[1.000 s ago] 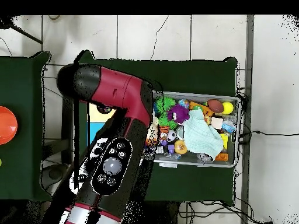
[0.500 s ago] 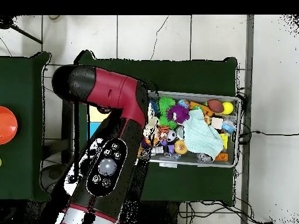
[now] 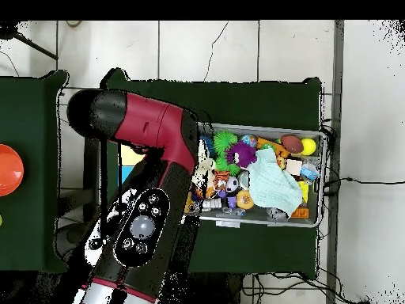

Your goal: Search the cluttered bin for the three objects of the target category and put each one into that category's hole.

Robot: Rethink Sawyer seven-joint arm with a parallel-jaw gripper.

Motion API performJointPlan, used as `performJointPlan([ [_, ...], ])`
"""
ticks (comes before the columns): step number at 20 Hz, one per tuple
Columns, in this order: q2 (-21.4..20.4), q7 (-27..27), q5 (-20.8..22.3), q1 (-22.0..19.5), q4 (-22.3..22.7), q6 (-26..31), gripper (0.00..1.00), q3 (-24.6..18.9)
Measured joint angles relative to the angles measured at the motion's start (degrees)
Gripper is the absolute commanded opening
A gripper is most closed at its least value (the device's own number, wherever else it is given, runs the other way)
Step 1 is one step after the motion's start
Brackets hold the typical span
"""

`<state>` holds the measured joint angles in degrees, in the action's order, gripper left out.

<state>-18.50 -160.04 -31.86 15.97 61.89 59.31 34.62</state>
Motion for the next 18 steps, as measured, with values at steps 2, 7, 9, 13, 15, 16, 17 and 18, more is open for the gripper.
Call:
performJointPlan([
  [2,0.00,0.00,0.00,-0.01,0.00,0.00,0.00,-0.01],
  [7,-0.08,0.00,0.00,-0.11,0.00,-0.01,0.00,0.00],
  [9,-0.11,0.00,0.00,-0.20,0.00,0.00,0.00,-0.01],
  [13,-0.11,0.00,0.00,-0.44,0.00,-0.01,0.00,-0.01],
  [15,-0.11,0.00,0.00,-0.67,0.00,0.00,0.00,-0.01],
  [16,-0.11,0.00,0.00,-0.73,0.00,-0.01,0.00,-0.01],
  [17,-0.11,0.00,0.00,-0.83,0.00,-0.01,0.00,-0.01],
  [18,-0.11,0.00,0.00,-0.92,0.00,0.00,0.00,-0.01],
])
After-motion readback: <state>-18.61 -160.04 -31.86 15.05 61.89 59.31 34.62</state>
